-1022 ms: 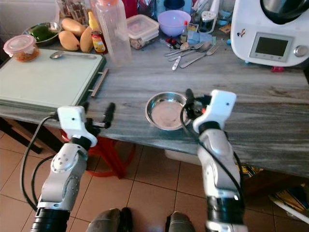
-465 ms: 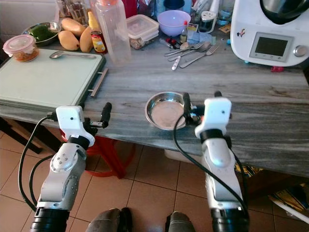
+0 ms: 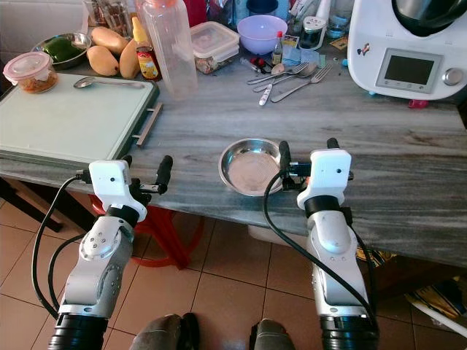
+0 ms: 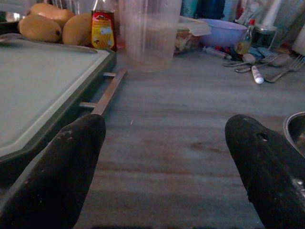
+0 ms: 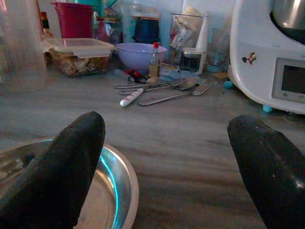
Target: Setting the table
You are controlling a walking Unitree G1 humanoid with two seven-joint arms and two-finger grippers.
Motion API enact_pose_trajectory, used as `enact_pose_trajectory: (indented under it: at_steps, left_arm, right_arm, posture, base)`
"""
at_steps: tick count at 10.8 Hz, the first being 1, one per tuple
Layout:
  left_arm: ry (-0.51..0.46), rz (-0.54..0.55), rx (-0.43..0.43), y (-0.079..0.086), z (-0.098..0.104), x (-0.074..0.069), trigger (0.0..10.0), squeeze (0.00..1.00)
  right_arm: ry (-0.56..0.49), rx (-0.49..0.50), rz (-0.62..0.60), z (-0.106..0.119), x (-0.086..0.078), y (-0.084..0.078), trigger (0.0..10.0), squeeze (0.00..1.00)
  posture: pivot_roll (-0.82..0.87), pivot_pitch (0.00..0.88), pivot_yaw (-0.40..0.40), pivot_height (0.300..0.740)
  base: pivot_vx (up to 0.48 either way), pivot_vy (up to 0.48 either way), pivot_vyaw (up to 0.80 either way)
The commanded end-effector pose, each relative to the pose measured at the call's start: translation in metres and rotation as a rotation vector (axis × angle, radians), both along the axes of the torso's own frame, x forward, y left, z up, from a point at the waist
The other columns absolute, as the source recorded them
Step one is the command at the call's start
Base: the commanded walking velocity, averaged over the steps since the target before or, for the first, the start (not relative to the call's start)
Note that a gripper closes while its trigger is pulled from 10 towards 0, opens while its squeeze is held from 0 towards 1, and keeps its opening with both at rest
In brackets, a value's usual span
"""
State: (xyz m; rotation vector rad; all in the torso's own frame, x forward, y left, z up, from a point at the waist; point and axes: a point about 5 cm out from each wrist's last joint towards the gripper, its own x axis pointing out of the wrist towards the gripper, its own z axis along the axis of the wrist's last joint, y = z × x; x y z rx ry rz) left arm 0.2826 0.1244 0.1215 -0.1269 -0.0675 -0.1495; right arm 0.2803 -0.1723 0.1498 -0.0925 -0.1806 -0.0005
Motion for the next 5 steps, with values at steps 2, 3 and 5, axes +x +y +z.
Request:
enact_pose_trajectory:
  at_steps: [2,3,5]
  left_arm:
    - [0.011,0.009,0.006,0.0027,-0.0009,-0.0001,10.0,0.0]
    - [0.011,0.009,0.006,0.0023,-0.0007,0.0001,10.0,0.0]
    - [0.009,0.007,0.007,0.0026,0.0002,0.0013,10.0,0.0]
  right_arm:
    - [0.004,0.02,0.007,-0.0017,-0.0012,0.0011,10.0,0.0]
    - [0.006,0.014,-0.002,-0.0024,-0.0005,0.0012,10.0,0.0]
    - [0.019,-0.01,-0.047,-0.0043,0.0015,-0.0045,10.0,0.0]
  posture:
    - [-0.08,0.113,0.049,0.74]
    - [-0.08,0.112,0.049,0.74]
    - [-0.08,0.114,0.052,0.74]
  base:
    - [-0.279,0.0,0.0]
    - [-0.322,0.0,0.0]
    - [-0.315,0.0,0.0]
